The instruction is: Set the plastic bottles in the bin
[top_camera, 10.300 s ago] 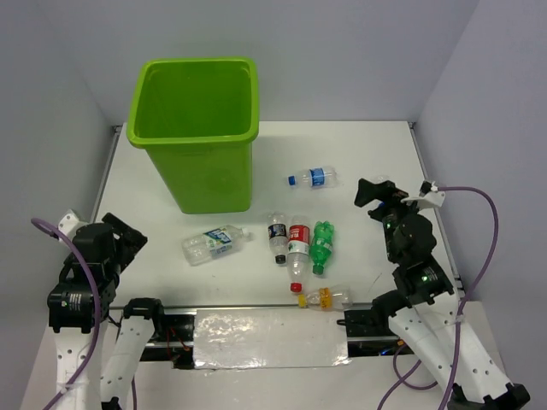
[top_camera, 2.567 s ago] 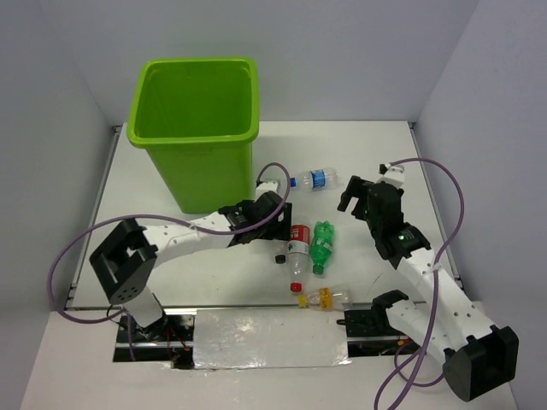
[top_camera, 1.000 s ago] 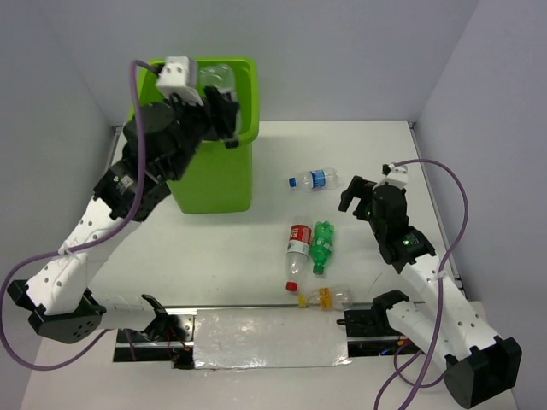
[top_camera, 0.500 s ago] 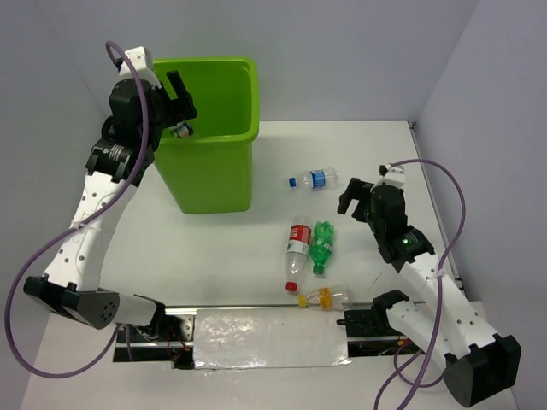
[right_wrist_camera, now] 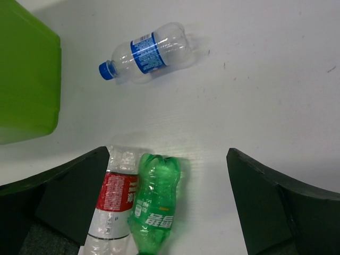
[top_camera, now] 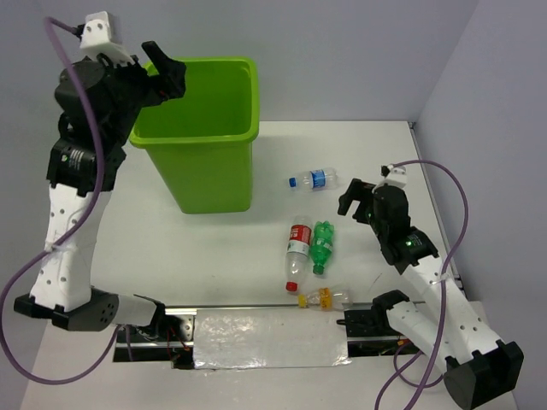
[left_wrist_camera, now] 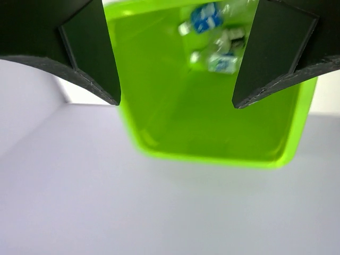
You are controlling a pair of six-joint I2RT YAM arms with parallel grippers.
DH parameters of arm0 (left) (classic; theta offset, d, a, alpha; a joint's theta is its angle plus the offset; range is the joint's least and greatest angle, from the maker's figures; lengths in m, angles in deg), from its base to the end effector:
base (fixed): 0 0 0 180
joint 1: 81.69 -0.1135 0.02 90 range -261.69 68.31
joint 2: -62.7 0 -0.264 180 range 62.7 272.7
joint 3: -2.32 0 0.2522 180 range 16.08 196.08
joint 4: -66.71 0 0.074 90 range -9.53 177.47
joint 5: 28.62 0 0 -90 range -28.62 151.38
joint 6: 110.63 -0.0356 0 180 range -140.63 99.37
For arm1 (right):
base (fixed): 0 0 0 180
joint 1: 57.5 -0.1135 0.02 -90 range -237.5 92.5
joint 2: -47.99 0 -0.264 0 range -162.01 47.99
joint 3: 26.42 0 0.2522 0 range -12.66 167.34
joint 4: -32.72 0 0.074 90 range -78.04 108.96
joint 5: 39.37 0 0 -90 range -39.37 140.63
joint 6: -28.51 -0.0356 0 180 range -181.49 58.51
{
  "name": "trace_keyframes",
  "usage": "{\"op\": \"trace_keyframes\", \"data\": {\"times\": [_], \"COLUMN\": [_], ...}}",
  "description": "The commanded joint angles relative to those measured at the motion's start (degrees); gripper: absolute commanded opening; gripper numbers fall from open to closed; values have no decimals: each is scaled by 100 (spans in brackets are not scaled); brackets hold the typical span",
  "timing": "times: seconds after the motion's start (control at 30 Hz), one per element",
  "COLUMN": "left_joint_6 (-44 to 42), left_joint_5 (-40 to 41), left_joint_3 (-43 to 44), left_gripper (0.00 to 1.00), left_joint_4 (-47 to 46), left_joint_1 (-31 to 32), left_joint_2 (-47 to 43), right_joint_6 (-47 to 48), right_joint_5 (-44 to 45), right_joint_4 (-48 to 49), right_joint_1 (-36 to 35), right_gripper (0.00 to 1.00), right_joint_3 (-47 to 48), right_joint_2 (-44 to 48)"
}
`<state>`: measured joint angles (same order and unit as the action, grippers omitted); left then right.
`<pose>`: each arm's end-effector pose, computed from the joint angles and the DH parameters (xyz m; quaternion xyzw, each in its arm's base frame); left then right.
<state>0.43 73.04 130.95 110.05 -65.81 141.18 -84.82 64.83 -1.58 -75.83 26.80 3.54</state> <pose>0.2299 -0.0579 0.5787 -0.1057 0.6563 -0.1717 0.7270 0.1724 0.0479 0.2901 0.1025 0.8357 0.0905 0.5319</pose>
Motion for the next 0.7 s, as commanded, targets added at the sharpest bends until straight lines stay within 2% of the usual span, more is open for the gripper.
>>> {"op": "trace_keyframes", "data": {"times": [0.0,0.13,0.2,0.33,0.53,0.67], "left_joint_6": [-6,161,240,495,829,1076], "left_joint_5": [-796,-640,-490,-174,126,258], "left_joint_3": [142,-1321,-1782,-3431,-5111,-5738], "left_gripper": [99,99,99,99,99,99], "left_joint_4": [-172,-856,-1077,-1692,-2079,-1956], "left_joint_1": [47,406,749,1311,2409,2762], "left_joint_2": [-341,-1026,-1378,-1984,-2671,-2697], "right_joint_6": [-311,-514,-655,-822,-1120,-1323], "right_joint_5": [-197,-540,-741,-1261,-1393,-1517], "right_joint_4": [-275,-389,-486,-539,-259,31], "right_joint_1": [31,22,22,-83,-478,-672], "right_gripper": [100,100,100,100,100,100], "right_joint_3": [229,141,132,-192,-763,-984], "right_joint_2": [6,50,24,-90,-301,-556]}}
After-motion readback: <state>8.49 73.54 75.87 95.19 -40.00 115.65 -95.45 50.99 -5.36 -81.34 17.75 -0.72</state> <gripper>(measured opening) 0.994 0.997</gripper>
